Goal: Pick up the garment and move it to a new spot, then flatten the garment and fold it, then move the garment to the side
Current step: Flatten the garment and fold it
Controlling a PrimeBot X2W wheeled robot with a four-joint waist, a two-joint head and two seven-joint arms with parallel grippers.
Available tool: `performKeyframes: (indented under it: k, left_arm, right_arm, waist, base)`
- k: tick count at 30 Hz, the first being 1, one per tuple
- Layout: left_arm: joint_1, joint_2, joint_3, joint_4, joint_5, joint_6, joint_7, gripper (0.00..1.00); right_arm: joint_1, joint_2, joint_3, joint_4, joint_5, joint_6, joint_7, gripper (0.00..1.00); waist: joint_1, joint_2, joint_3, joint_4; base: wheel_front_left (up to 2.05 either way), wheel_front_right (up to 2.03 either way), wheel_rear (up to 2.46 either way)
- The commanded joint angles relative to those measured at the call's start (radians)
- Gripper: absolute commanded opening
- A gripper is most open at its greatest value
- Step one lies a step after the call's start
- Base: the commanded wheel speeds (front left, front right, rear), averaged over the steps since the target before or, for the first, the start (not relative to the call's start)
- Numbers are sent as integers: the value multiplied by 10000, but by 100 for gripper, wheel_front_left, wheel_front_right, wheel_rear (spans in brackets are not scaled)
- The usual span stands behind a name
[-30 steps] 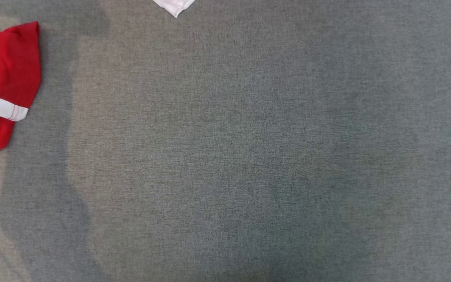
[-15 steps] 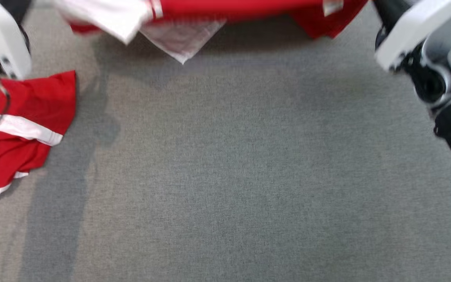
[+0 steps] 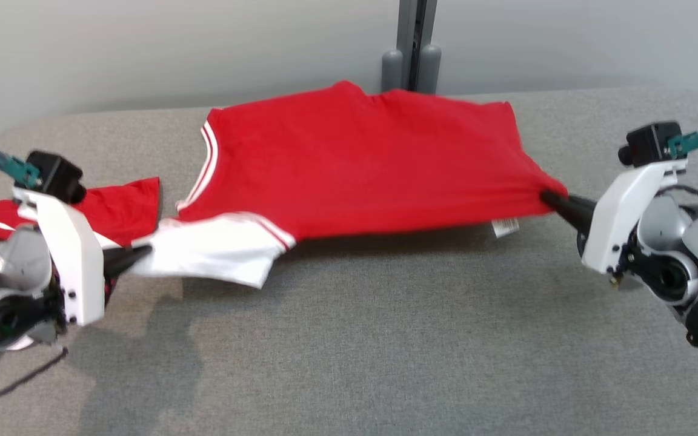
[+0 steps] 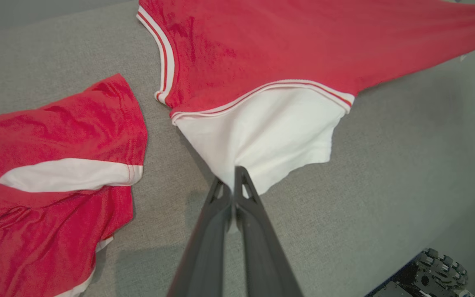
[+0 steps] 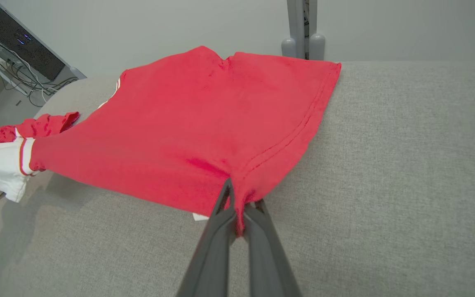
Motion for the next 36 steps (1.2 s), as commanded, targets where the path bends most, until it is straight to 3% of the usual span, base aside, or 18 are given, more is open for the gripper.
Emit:
performKeyframes:
  k: [1, 13, 23, 36]
  left_arm:
    - [304, 159, -51, -300, -217, 105, 170, 0]
    - [2294, 1582, -925, -3864, -1399, 794, 1600, 0]
    - [2997, 2549, -1231, -6049, -2124, 1269, 2610, 0]
    - [2393, 2489, -872, -5792, -2359, 1236, 2925, 0]
  right_arm:
    - [303, -204, 62, -159, 195, 1, 204, 0]
    - [2512, -1849, 240, -2099, 1348, 1, 1748, 0]
    - [4155, -3045, -195, -3819, 1368, 1, 2522, 0]
    - [4445, -2743, -1535, -4243, 685, 1, 3161, 0]
  waist:
    - [0, 0, -266, 15]
    - [0, 0, -1014, 156]
    - [0, 0, -1007, 266]
    - [0, 0, -657, 94]
  base:
    - [0, 0, 0]
    - [0, 0, 0]
    - [0, 0, 0]
    - [0, 0, 0]
